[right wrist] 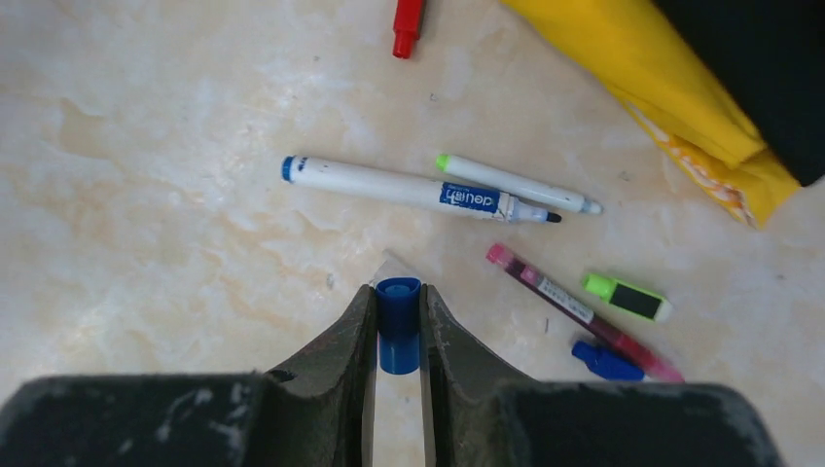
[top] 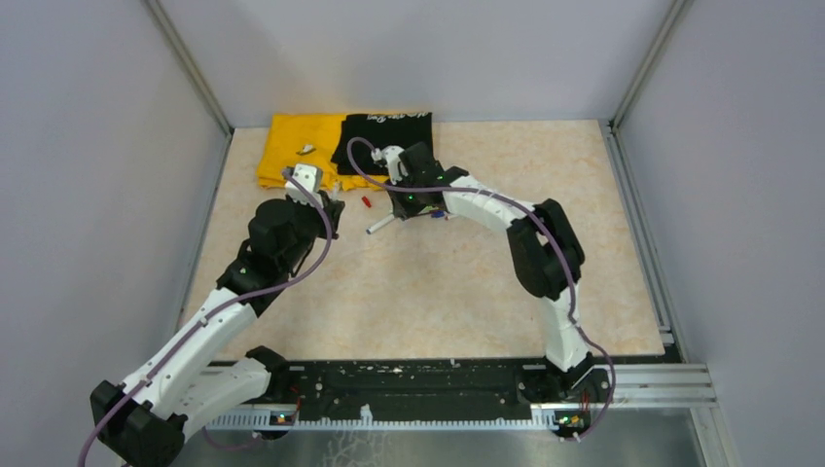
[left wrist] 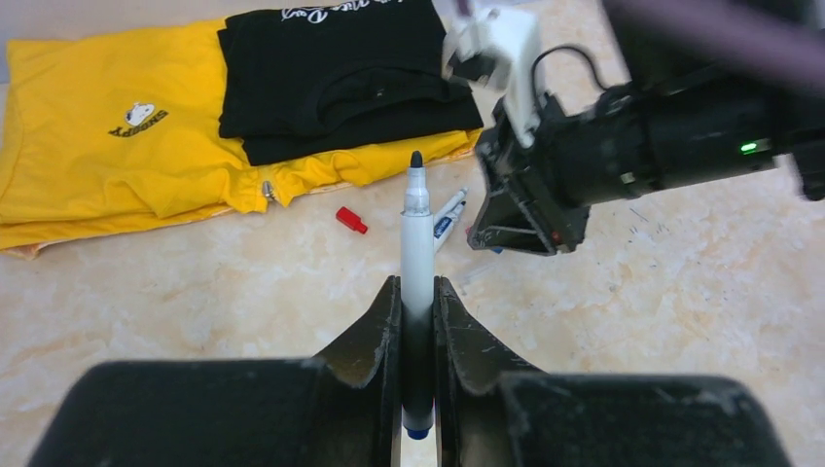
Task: Insert the pens into the pen caps
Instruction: Pick up the pen cap from the center of the board, then place the pen cap at the center of the board.
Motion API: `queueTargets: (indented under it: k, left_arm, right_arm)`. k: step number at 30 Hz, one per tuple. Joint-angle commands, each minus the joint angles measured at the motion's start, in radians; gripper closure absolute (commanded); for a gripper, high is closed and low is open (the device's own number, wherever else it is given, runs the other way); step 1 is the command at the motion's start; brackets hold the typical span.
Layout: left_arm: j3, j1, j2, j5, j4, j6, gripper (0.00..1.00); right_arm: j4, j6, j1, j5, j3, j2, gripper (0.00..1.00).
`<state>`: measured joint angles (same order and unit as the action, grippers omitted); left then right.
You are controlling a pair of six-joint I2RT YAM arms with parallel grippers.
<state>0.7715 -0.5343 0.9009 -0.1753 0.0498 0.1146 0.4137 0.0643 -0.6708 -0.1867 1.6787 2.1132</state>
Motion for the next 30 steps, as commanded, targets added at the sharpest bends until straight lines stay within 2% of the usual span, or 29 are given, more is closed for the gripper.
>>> queueTargets:
  k: [1, 5, 10, 13, 20, 26, 28, 30]
  left_arm:
    - [-0.008, 0.009, -0.008, 0.089, -0.073, 0.014, 1.00]
    - [0.005, 0.011, 0.009, 0.232, -0.080, -0.003, 1.00]
    - [0.035, 0.010, 0.055, 0.332, -0.074, 0.037, 1.00]
    - [0.060, 0.009, 0.078, 0.410, -0.074, 0.049, 1.00]
    - [0.082, -0.019, 0.093, 0.495, -0.147, 0.116, 1.00]
    - [0.092, -0.055, 0.132, 0.574, -0.177, 0.132, 1.00]
    - [0.094, -0.057, 0.138, 0.583, -0.180, 0.127, 1.00]
    - [0.096, -0.056, 0.137, 0.539, -0.171, 0.115, 1.00]
  right_arm:
    - [-0.218, -0.106, 0.006, -0.008, -0.127, -0.249, 1.00]
    - [-0.363, -0.206, 0.006, 0.028, -0.300, -0.413, 1.00]
    - [-0.534, -0.367, 0.012, 0.093, -0.495, -0.624, 1.00]
    - [-0.699, -0.481, 0.014, 0.117, -0.623, -0.746, 1.00]
    - [-1.022, -0.715, 0.016, 0.180, -0.868, -0.946, 1.00]
    - [-1.148, -0.811, 0.017, 0.199, -0.961, -1.028, 1.00]
    - [-1.137, -0.798, 0.017, 0.190, -0.967, -1.034, 1.00]
    - [-1.051, -0.737, 0.016, 0.190, -0.952, -1.044, 1.00]
